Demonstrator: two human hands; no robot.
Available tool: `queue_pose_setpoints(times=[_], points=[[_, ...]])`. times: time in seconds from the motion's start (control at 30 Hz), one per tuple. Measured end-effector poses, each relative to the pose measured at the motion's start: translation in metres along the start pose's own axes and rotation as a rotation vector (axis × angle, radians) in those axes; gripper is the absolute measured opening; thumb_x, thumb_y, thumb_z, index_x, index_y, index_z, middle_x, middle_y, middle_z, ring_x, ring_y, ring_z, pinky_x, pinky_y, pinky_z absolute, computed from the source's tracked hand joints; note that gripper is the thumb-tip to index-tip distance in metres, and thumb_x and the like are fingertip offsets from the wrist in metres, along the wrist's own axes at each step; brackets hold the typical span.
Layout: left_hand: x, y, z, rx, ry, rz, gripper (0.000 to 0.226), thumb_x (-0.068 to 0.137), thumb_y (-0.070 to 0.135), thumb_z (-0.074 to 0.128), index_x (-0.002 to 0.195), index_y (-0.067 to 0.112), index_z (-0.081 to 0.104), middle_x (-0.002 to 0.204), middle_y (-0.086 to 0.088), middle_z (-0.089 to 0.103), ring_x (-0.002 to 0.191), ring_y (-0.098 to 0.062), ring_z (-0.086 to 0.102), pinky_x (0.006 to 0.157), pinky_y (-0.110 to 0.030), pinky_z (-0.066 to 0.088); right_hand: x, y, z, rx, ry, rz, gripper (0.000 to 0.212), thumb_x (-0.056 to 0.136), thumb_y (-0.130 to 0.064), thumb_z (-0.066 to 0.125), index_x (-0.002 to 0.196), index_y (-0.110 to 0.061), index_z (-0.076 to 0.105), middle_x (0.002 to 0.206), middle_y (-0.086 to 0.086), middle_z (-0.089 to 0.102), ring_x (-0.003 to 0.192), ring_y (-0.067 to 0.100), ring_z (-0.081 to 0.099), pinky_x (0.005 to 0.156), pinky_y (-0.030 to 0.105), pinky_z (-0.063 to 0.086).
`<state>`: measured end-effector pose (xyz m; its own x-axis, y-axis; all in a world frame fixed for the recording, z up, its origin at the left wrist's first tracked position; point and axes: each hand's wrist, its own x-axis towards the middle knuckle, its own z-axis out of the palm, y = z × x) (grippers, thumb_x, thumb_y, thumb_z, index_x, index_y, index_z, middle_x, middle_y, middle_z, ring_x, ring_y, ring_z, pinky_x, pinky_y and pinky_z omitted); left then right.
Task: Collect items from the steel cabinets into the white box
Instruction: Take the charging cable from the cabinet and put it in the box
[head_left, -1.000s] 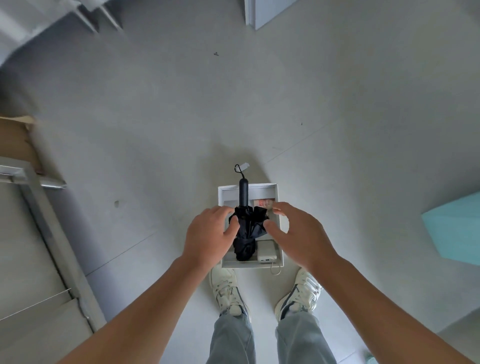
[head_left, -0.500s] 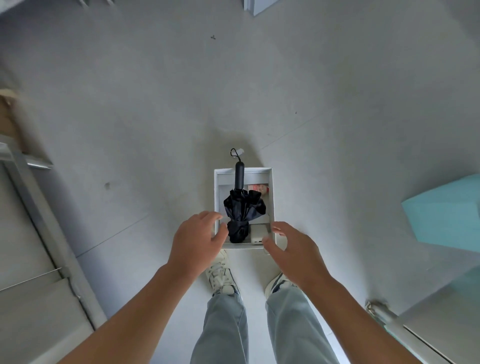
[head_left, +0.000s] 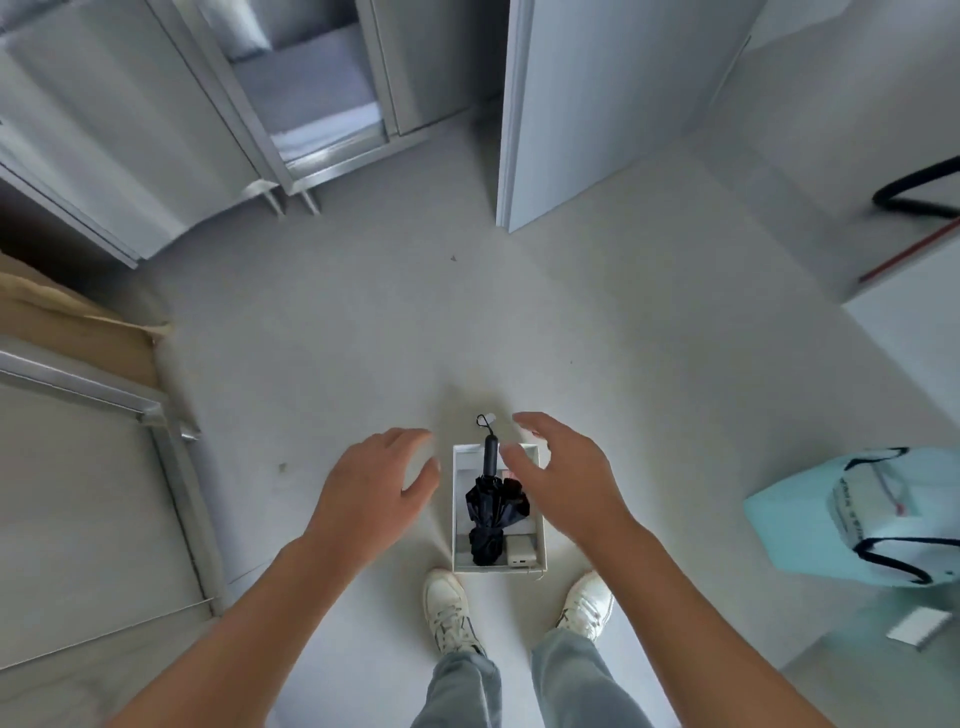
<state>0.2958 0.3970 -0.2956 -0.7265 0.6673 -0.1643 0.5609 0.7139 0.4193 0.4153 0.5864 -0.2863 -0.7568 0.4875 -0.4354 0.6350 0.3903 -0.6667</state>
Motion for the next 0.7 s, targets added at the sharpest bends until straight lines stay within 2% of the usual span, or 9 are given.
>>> queue_pose_setpoints(times=[0.07,0.17,0.33,0.43,0.5,0.6,0.7], points=[[0.003,0.016,-0.058,0.029,0.089,0.029,0.046,0.090,0.048,0.040,0.116,0.022,0.067,0.109,0.007,0.071,0.096,-0.021,0.067,0.083,-0.034,0.051,-0.011,-0.046,-0.029,0.005,0.026,-0.069,0.048,0.097,-0.049,0.056,0.142,-0.032,0.055,0.142,-0.018,0.058,0.128,0.006,0.054,0.099,0.019,0.036],[0.004,0.044,-0.145,-0.007,0.235,0.003,0.046,0.090,0.051,0.040,0.115,0.025,0.068,0.110,0.012,0.069,0.101,-0.014,0.064,0.085,-0.030,0.048,-0.028,-0.118,-0.074,-0.010,0.084,-0.192,0.048,0.098,-0.050,0.055,0.142,-0.033,0.054,0.145,-0.018,0.056,0.132,0.006,0.051,0.105,0.021,0.036],[-0.001,0.090,-0.272,0.001,0.477,0.065,0.028,0.093,0.043,0.054,0.114,0.028,0.067,0.112,0.014,0.068,0.101,-0.014,0.063,0.084,-0.030,0.048,-0.056,-0.241,-0.151,-0.063,0.209,-0.414,0.048,0.098,-0.051,0.055,0.141,-0.032,0.055,0.144,-0.014,0.057,0.132,0.008,0.053,0.105,0.024,0.037],[-0.003,0.109,-0.346,-0.005,0.590,0.094,0.030,0.093,0.048,0.051,0.115,0.032,0.064,0.110,0.015,0.066,0.098,-0.015,0.062,0.079,-0.030,0.048,-0.078,-0.307,-0.197,-0.091,0.305,-0.539,0.048,0.096,-0.052,0.057,0.140,-0.033,0.056,0.141,-0.015,0.059,0.129,0.008,0.055,0.104,0.024,0.040],[-0.006,0.119,-0.392,-0.022,0.693,0.106,0.028,0.093,0.045,0.054,0.114,0.031,0.066,0.111,0.015,0.067,0.097,-0.017,0.064,0.074,-0.027,0.044,-0.093,-0.344,-0.224,-0.096,0.357,-0.623,0.047,0.095,-0.050,0.059,0.139,-0.032,0.057,0.138,-0.016,0.061,0.127,0.007,0.056,0.102,0.021,0.040],[-0.015,0.130,-0.453,-0.070,0.785,0.135,0.024,0.094,0.042,0.056,0.112,0.032,0.068,0.113,0.018,0.065,0.099,-0.014,0.064,0.080,-0.028,0.047,-0.112,-0.389,-0.253,-0.091,0.396,-0.719,0.051,0.094,-0.052,0.059,0.141,-0.032,0.055,0.140,-0.016,0.061,0.127,0.007,0.055,0.103,0.022,0.042],[-0.026,0.133,-0.495,-0.108,0.844,0.168,0.022,0.093,0.042,0.055,0.106,0.032,0.069,0.107,0.021,0.065,0.090,-0.009,0.063,0.078,-0.029,0.047,-0.128,-0.419,-0.269,-0.080,0.414,-0.790,0.050,0.095,-0.050,0.059,0.141,-0.031,0.055,0.141,-0.014,0.061,0.128,0.009,0.055,0.103,0.022,0.042]])
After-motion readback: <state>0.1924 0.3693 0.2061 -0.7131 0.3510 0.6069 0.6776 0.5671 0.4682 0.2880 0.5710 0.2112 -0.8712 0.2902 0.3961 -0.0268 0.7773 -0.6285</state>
